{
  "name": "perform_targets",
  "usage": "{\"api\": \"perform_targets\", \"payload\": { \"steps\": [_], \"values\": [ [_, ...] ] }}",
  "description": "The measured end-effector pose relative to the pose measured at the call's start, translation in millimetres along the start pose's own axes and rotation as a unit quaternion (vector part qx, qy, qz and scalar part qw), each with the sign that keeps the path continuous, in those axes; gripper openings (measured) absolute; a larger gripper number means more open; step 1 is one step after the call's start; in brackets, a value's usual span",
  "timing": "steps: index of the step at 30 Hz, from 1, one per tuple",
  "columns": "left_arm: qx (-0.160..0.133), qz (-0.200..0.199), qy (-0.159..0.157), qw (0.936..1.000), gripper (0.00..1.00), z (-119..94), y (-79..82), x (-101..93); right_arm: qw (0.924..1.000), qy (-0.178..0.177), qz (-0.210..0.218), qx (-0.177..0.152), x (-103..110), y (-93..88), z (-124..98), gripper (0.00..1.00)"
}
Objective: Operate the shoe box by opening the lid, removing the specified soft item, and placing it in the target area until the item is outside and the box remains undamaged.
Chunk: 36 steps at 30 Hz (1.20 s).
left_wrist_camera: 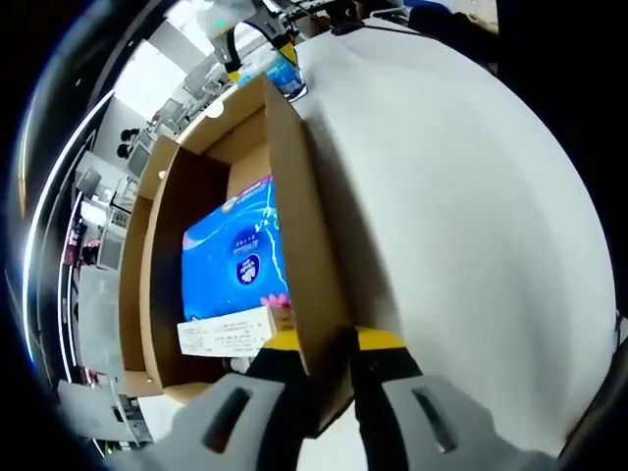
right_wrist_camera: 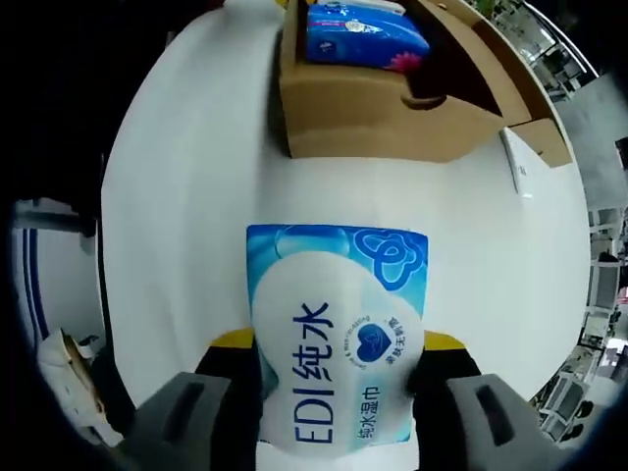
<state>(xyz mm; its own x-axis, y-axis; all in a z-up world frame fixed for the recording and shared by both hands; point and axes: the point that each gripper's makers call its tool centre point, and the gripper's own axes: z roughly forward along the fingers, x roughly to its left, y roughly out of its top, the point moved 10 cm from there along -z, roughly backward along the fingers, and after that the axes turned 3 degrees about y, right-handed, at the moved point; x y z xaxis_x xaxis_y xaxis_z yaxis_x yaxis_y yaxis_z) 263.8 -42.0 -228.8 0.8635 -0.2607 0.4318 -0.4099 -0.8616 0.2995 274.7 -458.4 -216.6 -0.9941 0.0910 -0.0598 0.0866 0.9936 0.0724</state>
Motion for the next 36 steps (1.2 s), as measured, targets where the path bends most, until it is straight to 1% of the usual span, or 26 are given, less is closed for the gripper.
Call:
{"api": "perform_targets", "payload": {
  "steps": [3, 4, 5, 7, 10, 14, 15, 16, 18, 23, 29, 31, 36],
  "values": [
    [0.0, 0.0, 0.0, 1.0, 0.14, 0, 0.0, -0.1, 1.0, 0.002, -0.003, 0.0, -3, -1.6, 4, 0.6],
    [0.0, 0.0, 0.0, 1.0, 0.14, 0, 0.1, -0.1, 0.9999, 0.003, 0.01, 0.011, -2, -5.0, 6, 0.6],
    [0.001, 0.001, 0.0, 1.0, 0.14, 0, 0.2, -0.2, 0.9999, 0.003, -0.012, 0.01, -3, -5.7, 8, 0.59],
    [0.001, 0.001, 0.0, 1.0, 0.14, 0, 0.3, -0.3, 0.9998, 0.002, -0.017, 0.006, -3, -7.7, 7, 0.59],
    [0.002, 0.001, 0.0, 1.0, 0.14, 0, 0.6, -0.4, 0.9999, 0.005, 0.011, 0.006, -3, -8.9, 8, 0.59],
    [0.003, 0.002, 0.0, 1.0, 0.14, 0, 0.9, -0.6, 0.9999, 0.006, 0.001, 0.013, -2, -10.4, 11, 0.61],
    [0.003, 0.002, 0.0, 1.0, 0.14, 0, 1.0, -0.6, 0.9997, 0.006, 0.006, 0.023, -2, -10.5, 11, 0.61],
    [0.003, 0.002, 0.0, 1.0, 0.14, 0, 1.1, -0.6, 0.9996, 0.005, 0.012, 0.026, -2, -10.4, 11, 0.61],
    [0.003, 0.003, 0.0, 1.0, 0.14, 0, 1.2, -0.5, 0.9997, 0.003, 0.007, 0.024, -2, -9.1, 10, 0.62],
    [0.003, 0.003, 0.0, 1.0, 0.14, 0, 1.4, -0.5, 0.9995, -0.001, 0.013, 0.028, -2, -7.7, 10, 0.62],
    [0.002, 0.003, 0.0, 1.0, 0.14, 0, 1.6, -0.4, 0.9982, -0.016, 0.048, 0.034, -1, -8.8, 6, 0.63],
    [0.003, 0.003, 0.0, 1.0, 0.14, 0, 1.7, -0.4, 0.9981, -0.018, 0.049, 0.033, -1, -8.8, 5, 0.63],
    [0.004, 0.004, 0.001, 1.0, 0.14, 0, 2.0, -0.6, 0.9969, -0.027, 0.071, 0.021, 1, -8.9, 0, 0.63]
  ]
}}
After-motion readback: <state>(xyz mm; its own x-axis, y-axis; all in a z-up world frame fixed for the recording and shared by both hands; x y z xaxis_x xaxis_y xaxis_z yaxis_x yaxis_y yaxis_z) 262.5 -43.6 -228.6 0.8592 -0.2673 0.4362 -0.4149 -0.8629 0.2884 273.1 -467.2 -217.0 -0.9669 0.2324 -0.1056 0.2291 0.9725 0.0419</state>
